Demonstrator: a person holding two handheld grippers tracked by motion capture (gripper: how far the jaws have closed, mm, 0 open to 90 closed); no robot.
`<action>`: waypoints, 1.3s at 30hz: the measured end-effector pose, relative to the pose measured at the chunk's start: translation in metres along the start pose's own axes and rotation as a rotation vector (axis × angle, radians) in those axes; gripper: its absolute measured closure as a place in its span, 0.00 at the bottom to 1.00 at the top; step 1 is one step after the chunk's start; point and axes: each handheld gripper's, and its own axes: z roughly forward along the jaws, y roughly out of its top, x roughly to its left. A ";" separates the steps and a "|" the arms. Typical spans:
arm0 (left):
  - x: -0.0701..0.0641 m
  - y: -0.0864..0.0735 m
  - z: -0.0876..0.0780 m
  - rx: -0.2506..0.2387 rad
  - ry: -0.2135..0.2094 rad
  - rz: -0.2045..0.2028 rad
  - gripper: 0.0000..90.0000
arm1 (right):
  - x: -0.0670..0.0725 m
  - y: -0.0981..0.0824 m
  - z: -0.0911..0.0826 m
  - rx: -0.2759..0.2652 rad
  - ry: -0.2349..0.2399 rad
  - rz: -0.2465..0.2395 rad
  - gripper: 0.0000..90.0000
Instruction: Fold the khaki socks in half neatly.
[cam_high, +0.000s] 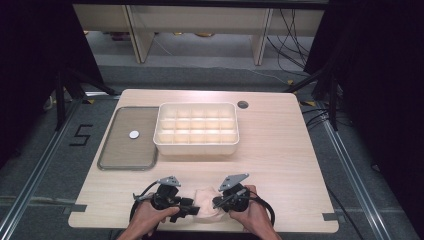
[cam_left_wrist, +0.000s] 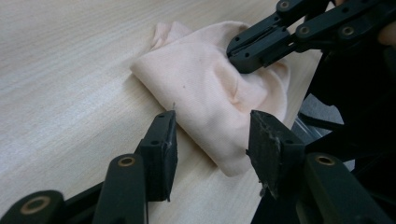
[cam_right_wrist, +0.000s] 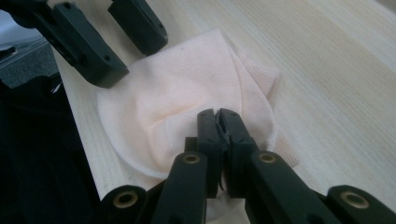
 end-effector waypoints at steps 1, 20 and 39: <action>0.001 0.001 0.001 0.012 -0.011 -0.004 0.58 | 0.001 -0.001 -0.001 0.003 -0.013 0.018 0.98; -0.003 0.012 0.003 0.023 0.082 0.142 0.93 | 0.011 0.001 -0.014 -0.095 0.013 0.013 0.96; -0.005 0.016 -0.001 0.030 0.109 0.188 0.93 | 0.030 0.009 0.009 -0.060 0.079 -0.051 0.97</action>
